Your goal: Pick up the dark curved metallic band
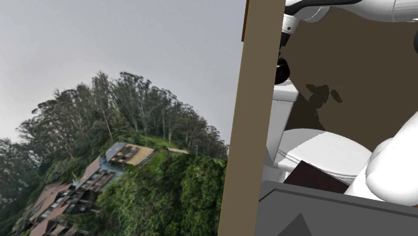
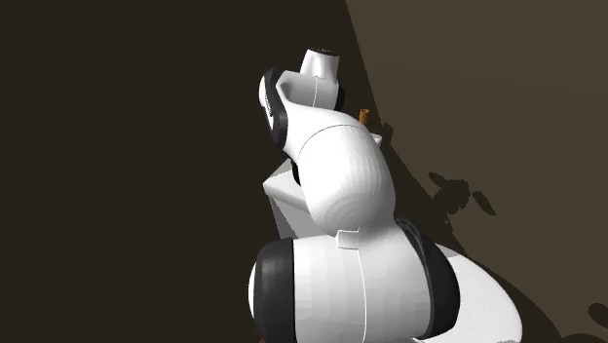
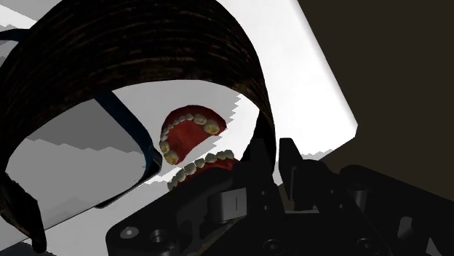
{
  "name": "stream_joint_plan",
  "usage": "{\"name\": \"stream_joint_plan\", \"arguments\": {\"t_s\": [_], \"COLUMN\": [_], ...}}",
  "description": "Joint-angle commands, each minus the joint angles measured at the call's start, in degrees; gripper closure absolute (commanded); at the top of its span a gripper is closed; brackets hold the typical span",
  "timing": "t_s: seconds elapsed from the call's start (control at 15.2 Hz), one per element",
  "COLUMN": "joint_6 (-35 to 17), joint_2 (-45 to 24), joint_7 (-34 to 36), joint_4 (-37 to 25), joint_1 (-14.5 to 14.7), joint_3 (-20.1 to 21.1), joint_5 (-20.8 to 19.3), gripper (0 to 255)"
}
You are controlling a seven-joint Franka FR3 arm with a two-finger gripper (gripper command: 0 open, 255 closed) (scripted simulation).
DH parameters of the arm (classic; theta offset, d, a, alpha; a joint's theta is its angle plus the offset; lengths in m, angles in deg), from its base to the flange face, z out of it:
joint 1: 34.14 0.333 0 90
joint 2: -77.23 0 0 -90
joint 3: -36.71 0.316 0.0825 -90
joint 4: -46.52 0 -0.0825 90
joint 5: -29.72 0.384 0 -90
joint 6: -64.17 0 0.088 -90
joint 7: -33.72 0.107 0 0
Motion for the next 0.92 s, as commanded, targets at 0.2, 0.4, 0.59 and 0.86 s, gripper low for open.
{"name": "stream_joint_plan", "arguments": {"t_s": [0.2, 0.4, 0.59, 0.86], "joint_6": [1.7, 4.1, 6.6, 10.0], "joint_2": [-0.4, -1.0, -1.8, -3.1], "joint_7": [0.2, 0.5, 0.7, 1.0], "joint_4": [-2.0, -5.0, -8.2, -12.9], "joint_1": [0.0, -0.1, -0.1, -0.2], "joint_3": [-0.1, -0.2, -0.3, -0.5], "joint_5": [0.1, 0.2, 0.4, 0.8], "gripper": [255, 255, 255, 255]}}
